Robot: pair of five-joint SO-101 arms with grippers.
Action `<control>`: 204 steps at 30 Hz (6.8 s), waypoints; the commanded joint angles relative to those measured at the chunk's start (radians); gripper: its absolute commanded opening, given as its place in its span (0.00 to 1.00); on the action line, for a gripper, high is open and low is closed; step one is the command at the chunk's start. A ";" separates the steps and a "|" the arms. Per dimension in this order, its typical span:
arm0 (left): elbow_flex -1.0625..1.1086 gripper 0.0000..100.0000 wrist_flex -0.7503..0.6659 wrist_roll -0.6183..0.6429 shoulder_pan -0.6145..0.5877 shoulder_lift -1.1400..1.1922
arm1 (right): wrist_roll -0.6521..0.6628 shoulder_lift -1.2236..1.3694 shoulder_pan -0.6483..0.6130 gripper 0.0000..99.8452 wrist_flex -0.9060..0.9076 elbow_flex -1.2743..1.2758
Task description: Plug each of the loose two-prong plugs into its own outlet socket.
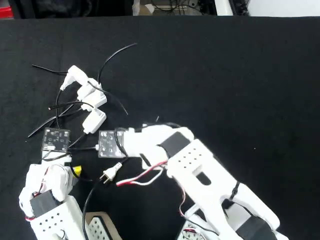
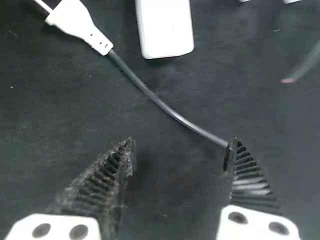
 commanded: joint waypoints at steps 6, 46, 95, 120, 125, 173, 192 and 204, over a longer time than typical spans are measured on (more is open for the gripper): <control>-0.082 0.33 -0.017 0.204 -0.004 -0.008 | 0.041 0.186 -0.068 0.27 -0.245 0.027; -0.005 0.33 -0.058 0.114 -0.002 -0.008 | 0.499 0.355 0.626 0.11 0.043 -0.338; -0.001 0.33 -0.057 0.112 -0.004 -0.008 | -1.840 0.522 0.284 0.11 -0.307 -0.131; -0.001 0.33 -0.057 0.112 -0.004 -0.008 | -1.840 0.719 0.244 0.28 -0.072 -0.309; -0.001 0.33 -0.058 0.112 -0.004 -0.008 | -1.840 0.720 0.245 0.24 -0.066 -0.320; 0.002 0.33 -0.057 0.087 -0.004 -0.008 | -0.192 0.763 0.301 0.24 0.500 -0.806; 0.002 0.33 -0.057 0.087 -0.004 -0.008 | -0.315 1.003 0.285 0.16 0.393 -0.800; 0.002 0.33 -0.057 0.087 -0.004 -0.008 | -0.364 1.003 0.252 0.06 0.390 -0.792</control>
